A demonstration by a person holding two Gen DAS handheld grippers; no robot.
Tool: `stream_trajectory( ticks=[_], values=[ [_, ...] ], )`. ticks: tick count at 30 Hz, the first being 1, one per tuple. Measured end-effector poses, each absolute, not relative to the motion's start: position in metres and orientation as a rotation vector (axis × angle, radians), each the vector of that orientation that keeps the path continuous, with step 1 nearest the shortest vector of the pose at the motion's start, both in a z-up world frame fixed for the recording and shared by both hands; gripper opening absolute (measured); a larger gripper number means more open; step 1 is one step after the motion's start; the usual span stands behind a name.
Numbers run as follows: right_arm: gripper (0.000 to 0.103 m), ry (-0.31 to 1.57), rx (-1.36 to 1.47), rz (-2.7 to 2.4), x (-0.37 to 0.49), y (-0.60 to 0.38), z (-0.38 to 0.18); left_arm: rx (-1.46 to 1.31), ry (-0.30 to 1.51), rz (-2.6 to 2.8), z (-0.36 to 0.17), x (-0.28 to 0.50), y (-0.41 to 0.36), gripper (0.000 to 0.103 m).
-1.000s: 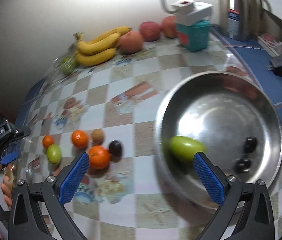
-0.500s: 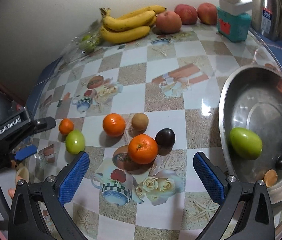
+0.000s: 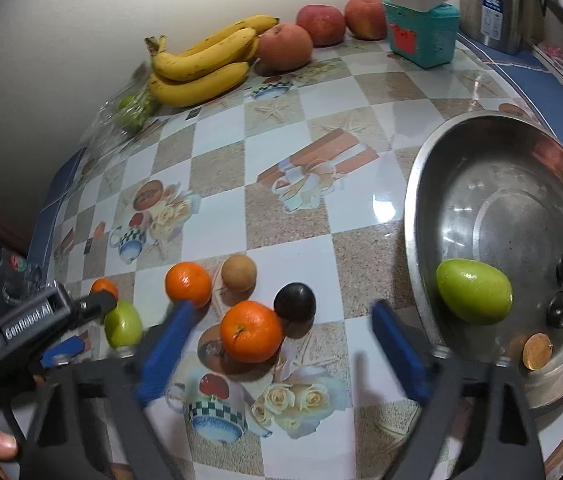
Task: Organize fruits
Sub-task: 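Grasp a green mango with the left gripper while the right gripper grasps a dark plum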
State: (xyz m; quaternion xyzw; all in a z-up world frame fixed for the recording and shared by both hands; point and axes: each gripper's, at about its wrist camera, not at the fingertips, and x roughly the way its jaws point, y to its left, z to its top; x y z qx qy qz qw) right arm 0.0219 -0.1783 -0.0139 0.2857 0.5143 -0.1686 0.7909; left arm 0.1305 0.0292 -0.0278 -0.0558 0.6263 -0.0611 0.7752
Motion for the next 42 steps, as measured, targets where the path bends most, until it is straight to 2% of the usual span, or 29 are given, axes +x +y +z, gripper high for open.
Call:
stream_trajectory(
  ticks=[2, 3, 5, 8, 12, 15, 24, 29, 38, 42],
  values=[
    [0.074, 1.109, 0.633, -0.38, 0.023, -0.181, -0.017, -0.11, 1.353, -0.142, -0.028, 0.131, 0.026, 0.082],
    [0.07, 1.111, 0.638, -0.387, 0.023, -0.182, -0.019, -0.104, 1.353, -0.147, -0.029, 0.131, 0.024, 0.08],
    [0.062, 1.118, 0.642, -0.4, 0.024, -0.184, -0.022, -0.093, 1.351, -0.155, -0.029, 0.131, 0.022, 0.078],
    [0.061, 1.125, 0.641, -0.406, 0.025, -0.185, -0.026, -0.092, 1.356, -0.166, -0.032, 0.131, 0.02, 0.076],
    [0.049, 1.127, 0.66, -0.421, 0.026, -0.188, -0.032, -0.088, 1.358, -0.161, -0.034, 0.132, 0.019, 0.071],
    [0.048, 1.134, 0.672, -0.427, 0.028, -0.189, -0.036, -0.089, 1.366, -0.154, -0.038, 0.133, 0.019, 0.071],
    [0.04, 1.142, 0.705, -0.425, 0.029, -0.191, -0.044, -0.103, 1.385, -0.138, -0.045, 0.134, 0.02, 0.059],
    [0.038, 1.136, 0.72, -0.413, 0.029, -0.19, -0.044, -0.118, 1.387, -0.13, -0.048, 0.135, 0.024, 0.058],
    [0.026, 1.127, 0.741, -0.404, 0.027, -0.19, -0.043, -0.141, 1.394, -0.118, -0.051, 0.137, 0.034, 0.058],
    [0.025, 1.124, 0.751, -0.402, 0.027, -0.19, -0.044, -0.138, 1.396, -0.118, -0.051, 0.136, 0.034, 0.058]
  ],
)
